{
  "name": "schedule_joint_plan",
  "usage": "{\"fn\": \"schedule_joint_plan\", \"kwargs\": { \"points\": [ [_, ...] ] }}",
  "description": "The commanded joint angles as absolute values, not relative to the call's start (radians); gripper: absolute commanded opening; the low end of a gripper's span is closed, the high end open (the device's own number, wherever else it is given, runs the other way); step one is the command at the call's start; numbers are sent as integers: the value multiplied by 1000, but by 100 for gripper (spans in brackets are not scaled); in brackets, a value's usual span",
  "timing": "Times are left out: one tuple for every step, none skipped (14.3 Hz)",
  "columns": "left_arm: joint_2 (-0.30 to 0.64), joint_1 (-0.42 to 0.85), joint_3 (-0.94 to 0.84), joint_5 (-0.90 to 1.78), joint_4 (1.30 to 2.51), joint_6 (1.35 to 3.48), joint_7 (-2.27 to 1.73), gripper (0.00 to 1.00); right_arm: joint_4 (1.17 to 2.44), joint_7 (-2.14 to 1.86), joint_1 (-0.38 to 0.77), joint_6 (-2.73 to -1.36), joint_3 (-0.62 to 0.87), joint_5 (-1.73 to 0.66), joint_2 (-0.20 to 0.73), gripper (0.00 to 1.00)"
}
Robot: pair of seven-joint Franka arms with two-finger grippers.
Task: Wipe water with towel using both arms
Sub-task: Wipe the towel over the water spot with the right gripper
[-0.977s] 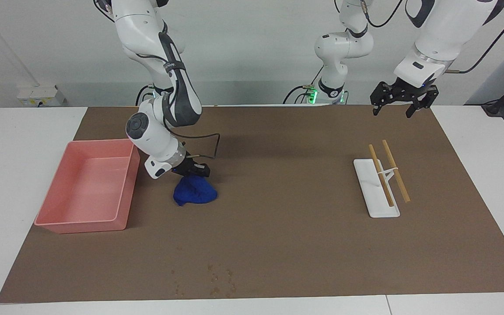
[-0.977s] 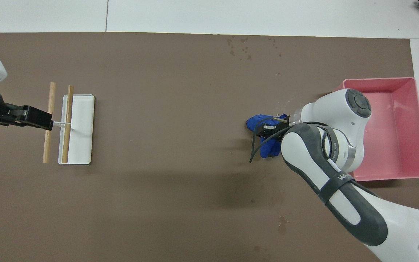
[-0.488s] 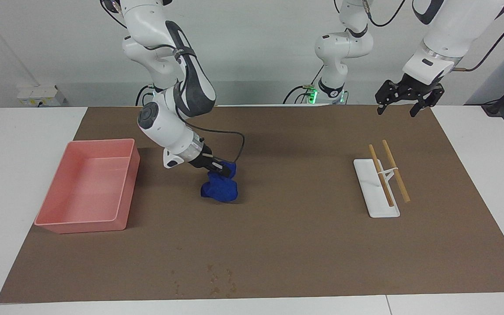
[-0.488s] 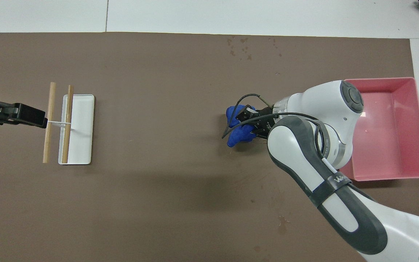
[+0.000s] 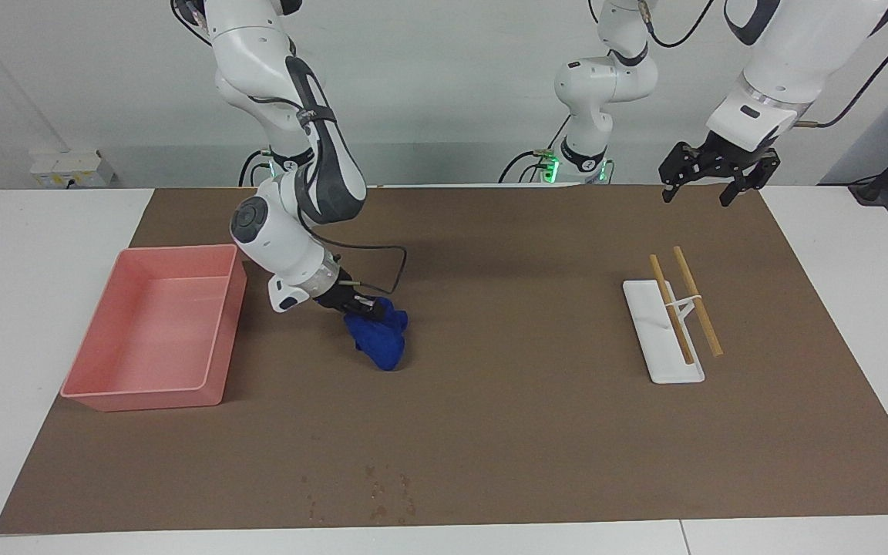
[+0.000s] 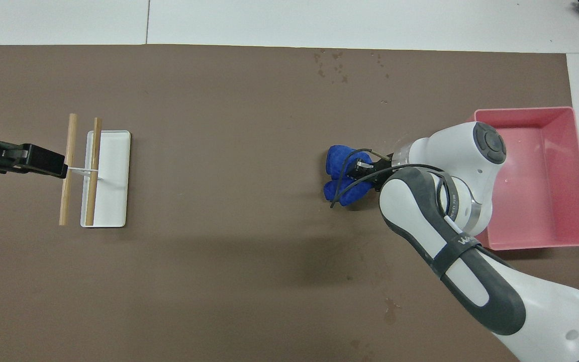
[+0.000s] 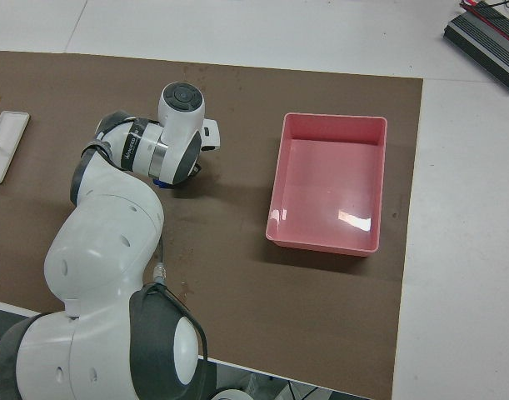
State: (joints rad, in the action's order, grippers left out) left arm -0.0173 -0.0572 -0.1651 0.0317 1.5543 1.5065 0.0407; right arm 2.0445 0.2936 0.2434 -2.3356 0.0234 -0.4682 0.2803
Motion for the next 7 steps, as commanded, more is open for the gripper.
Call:
{"fn": "schedule_joint_plan", "kwargs": {
  "points": [
    [-49,-64,-166,43,1589,1513,46,100,2163,174,236,-2419,29,-340,226,0],
    [-49,-63,-166,43,1589,1513,46,100,2184,128,210,-2442,29,-287,218,0],
    [-49,-63,-166,43,1589,1513,46,100,2198,88,195,-2444,29,-241,215,0],
    [-49,-64,-166,43,1589,1513,46,100,2206,54,190,-2445,29,-186,212,0],
    [-49,-66,-166,43,1589,1513,46,100,2210,40,177,-2445,29,-114,209,0],
    [-49,-66,-166,43,1589,1513,46,100,2210,35,176,-2445,29,-3,209,0],
    [-49,-66,-166,43,1589,1513,46,100,2209,32,172,-2444,29,126,209,0]
  ]
}}
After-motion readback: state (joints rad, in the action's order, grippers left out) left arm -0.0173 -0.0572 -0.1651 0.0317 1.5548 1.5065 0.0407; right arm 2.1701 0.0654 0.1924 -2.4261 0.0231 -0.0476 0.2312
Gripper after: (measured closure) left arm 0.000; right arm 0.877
